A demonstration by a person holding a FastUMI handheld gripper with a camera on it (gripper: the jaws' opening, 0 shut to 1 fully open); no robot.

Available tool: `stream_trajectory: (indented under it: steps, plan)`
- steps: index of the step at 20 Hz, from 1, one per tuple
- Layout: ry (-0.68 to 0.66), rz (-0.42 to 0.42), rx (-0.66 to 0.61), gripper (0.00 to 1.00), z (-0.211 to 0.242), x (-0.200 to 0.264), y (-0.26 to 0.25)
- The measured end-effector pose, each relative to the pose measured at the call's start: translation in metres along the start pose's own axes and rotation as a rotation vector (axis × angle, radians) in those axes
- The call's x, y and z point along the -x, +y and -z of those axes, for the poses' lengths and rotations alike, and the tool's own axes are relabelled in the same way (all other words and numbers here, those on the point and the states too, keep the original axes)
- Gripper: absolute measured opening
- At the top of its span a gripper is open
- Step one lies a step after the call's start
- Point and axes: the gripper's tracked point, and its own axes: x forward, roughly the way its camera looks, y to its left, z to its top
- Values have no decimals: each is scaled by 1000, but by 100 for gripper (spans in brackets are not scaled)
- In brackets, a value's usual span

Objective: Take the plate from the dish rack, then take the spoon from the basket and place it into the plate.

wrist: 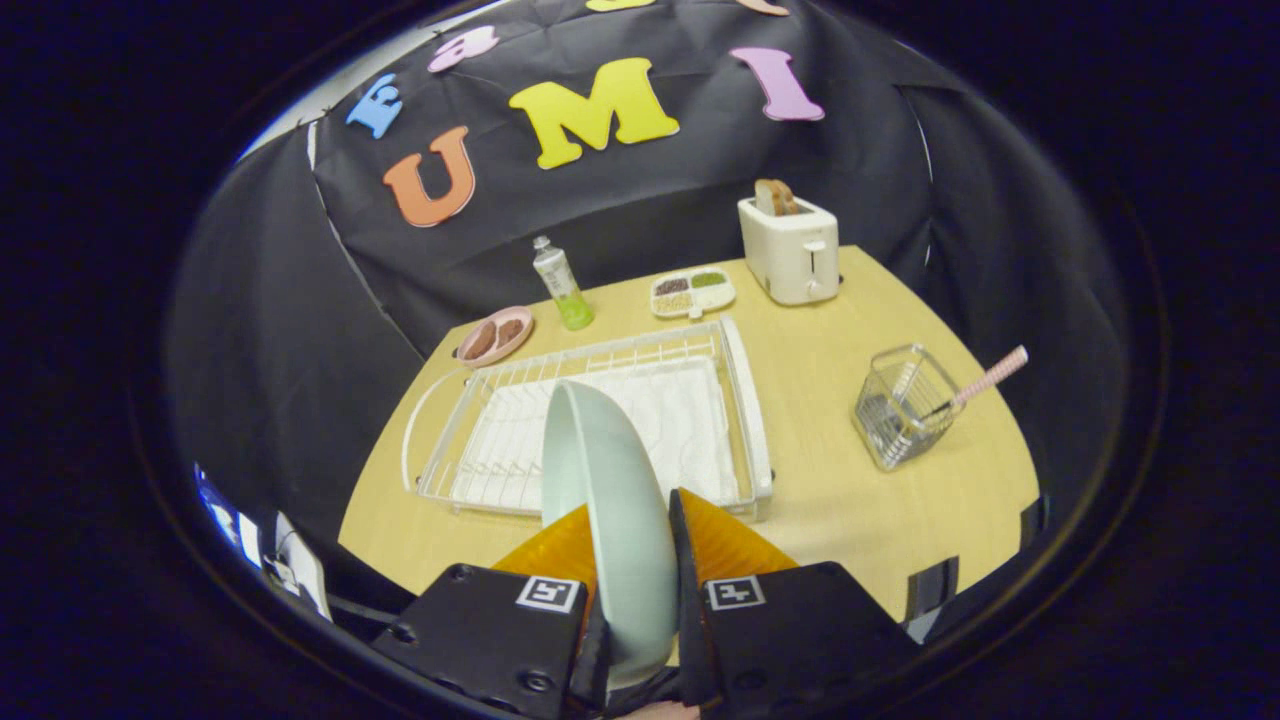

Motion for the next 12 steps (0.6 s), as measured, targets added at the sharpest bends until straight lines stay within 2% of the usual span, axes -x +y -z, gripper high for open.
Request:
stream_trajectory:
  steps: [4, 6, 8, 12]
  plan:
    - [79, -67, -108, 33, 61, -17, -19]
    - [120, -131, -201, 33, 79, -25, -23]
    - [142, -176, -302, 33, 87, -38, -30]
    - [149, -171, -374, 33, 89, -56, -52]
